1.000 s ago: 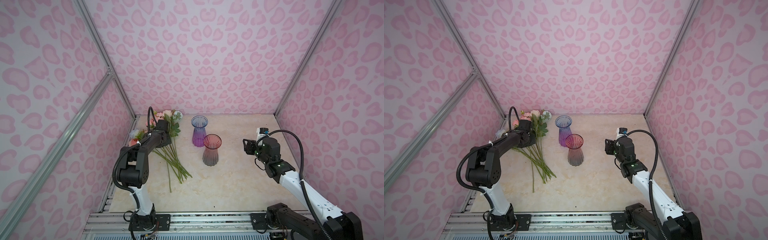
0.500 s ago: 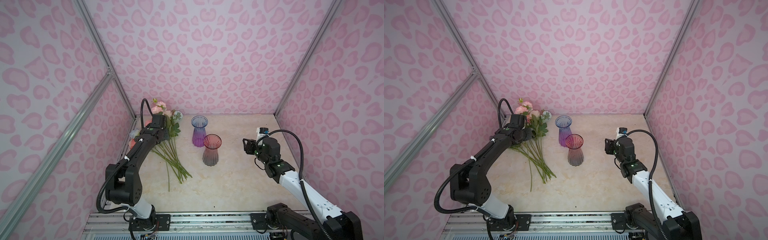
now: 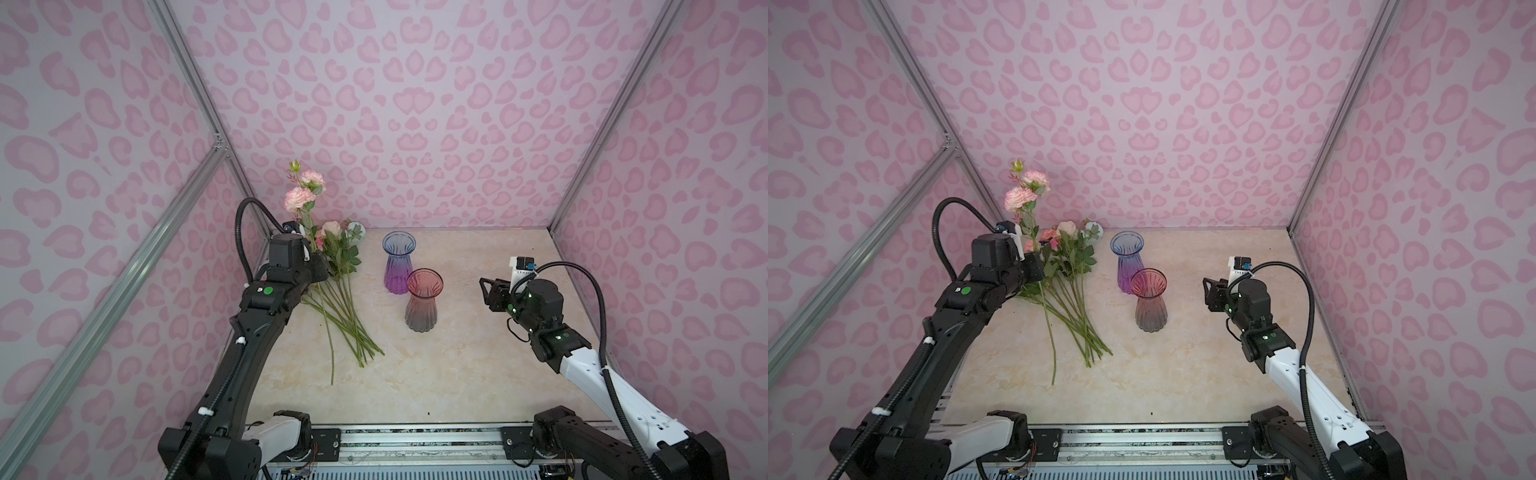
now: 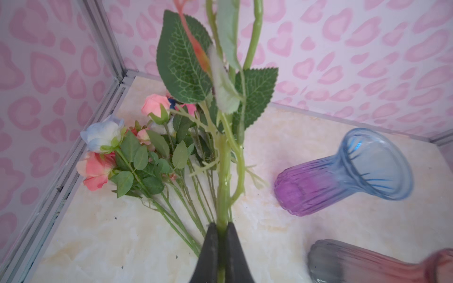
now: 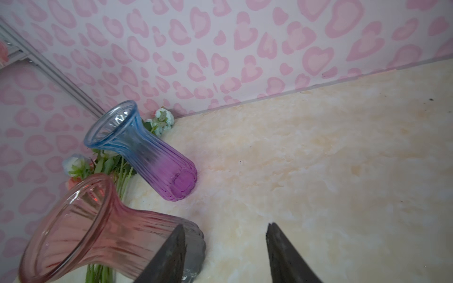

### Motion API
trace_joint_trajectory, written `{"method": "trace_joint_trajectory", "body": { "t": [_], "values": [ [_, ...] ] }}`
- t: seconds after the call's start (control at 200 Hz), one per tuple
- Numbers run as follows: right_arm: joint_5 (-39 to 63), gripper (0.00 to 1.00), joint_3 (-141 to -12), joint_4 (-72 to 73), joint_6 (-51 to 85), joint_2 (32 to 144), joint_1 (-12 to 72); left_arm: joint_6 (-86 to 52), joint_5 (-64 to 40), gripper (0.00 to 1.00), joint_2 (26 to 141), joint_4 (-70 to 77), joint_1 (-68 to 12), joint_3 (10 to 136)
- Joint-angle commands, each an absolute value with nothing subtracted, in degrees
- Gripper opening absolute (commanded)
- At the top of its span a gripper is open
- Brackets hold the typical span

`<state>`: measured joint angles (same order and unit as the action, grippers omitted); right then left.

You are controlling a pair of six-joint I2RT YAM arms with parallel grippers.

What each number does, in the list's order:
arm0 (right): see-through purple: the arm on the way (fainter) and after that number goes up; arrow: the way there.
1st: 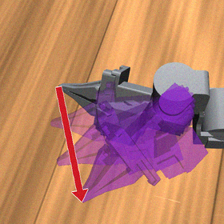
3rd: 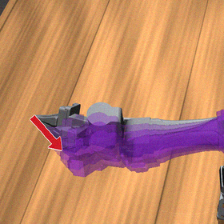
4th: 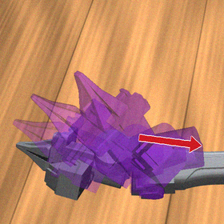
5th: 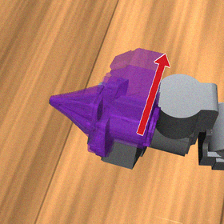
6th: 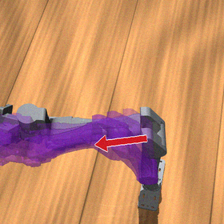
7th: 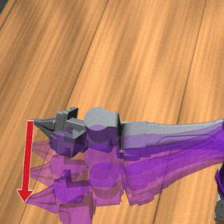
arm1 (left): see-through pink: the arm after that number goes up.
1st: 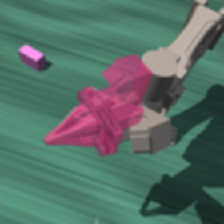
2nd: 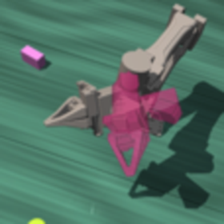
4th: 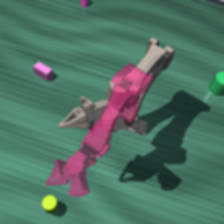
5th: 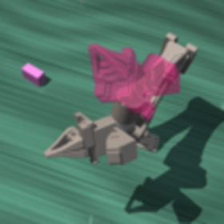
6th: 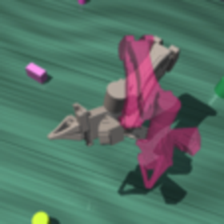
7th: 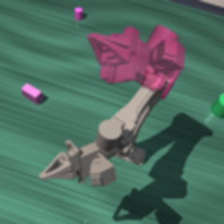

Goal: Arrange flowers in a vase
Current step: Pick up the flower from the flowers, then place the flower in the vase.

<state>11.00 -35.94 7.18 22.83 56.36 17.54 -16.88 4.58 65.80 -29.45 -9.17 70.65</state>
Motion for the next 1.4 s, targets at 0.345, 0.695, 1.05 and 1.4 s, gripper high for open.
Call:
{"method": "trace_joint_trajectory", "body": {
  "t": [0.345, 0.695, 1.05, 1.4],
  "values": [
    [16.4, 0.63, -30.9, 13.4, 18.5, 46.9, 24.5, -21.0, -8.9, 0.03, 53.0, -10.4, -19.1, 72.4],
    [20.6, 0.62, -30.0, 13.7, 19.0, 41.6, 24.8, -19.2, -9.5, 0.03, 55.6, 10.4, -28.1, 72.6],
    [17.5, 0.61, -28.7, 15.2, 20.3, 41.0, 25.4, -23.0, -8.4, 0.03, 63.7, 26.1, -28.5, 80.5],
    [17.4, 0.61, -30.2, 14.5, 18.9, 43.4, 25.6, -22.6, -6.3, 0.03, 70.8, 35.0, -32.1, 74.5]
  ]
}}
